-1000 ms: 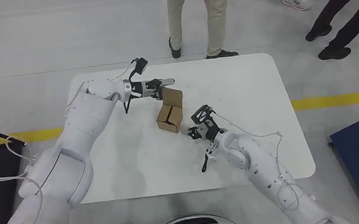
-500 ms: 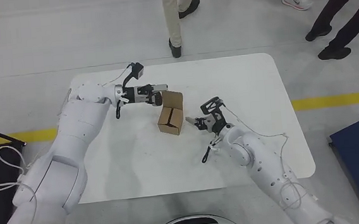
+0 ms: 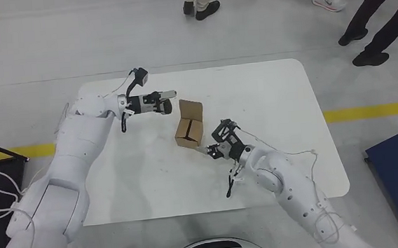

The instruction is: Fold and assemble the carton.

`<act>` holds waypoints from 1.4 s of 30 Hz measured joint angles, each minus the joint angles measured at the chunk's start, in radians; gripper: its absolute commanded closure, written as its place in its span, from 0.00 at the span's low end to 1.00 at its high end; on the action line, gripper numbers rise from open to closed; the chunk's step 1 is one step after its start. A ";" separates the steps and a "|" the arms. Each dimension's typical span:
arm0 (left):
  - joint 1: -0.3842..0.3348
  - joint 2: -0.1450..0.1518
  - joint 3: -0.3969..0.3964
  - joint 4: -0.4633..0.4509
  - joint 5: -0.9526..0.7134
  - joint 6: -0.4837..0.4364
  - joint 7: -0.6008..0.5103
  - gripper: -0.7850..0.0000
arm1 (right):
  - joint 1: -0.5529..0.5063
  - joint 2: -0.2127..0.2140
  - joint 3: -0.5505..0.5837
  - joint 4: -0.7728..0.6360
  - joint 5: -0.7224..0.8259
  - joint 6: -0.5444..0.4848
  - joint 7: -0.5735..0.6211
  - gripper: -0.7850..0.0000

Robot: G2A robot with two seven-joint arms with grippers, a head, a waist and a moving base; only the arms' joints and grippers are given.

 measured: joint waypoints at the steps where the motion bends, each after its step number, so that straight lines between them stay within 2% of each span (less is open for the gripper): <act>1: 0.000 -0.002 0.001 0.000 0.007 0.004 0.022 0.00 | 0.009 -0.003 -0.013 0.009 -0.008 0.013 0.009 0.00; 5: -0.001 -0.022 0.032 -0.015 0.045 0.015 0.091 0.00 | 0.052 -0.021 -0.072 0.058 -0.035 0.084 0.045 0.00; 9: -0.003 -0.059 0.085 -0.012 0.061 0.022 0.121 0.00 | 0.076 -0.035 -0.096 0.099 -0.020 0.143 0.048 0.00; 15: -0.039 -0.102 0.133 0.045 0.028 -0.029 -0.005 0.00 | 0.062 -0.033 -0.066 0.107 -0.004 0.180 0.032 0.00; 20: -0.059 -0.108 0.136 0.085 0.017 -0.033 -0.043 0.00 | 0.043 -0.026 -0.025 0.105 0.000 0.198 0.026 0.00; 23: -0.053 -0.099 0.138 0.058 0.007 -0.019 -0.056 0.00 | 0.038 -0.023 -0.006 0.105 0.000 0.208 0.026 0.00; 29: -0.015 -0.065 0.140 -0.054 -0.027 0.024 -0.100 0.00 | 0.040 -0.020 0.019 0.108 0.001 0.214 0.034 0.00; 42: 0.071 0.051 0.067 -0.172 -0.074 0.054 -0.130 0.00 | 0.045 -0.021 0.029 0.099 -0.005 0.203 0.040 0.00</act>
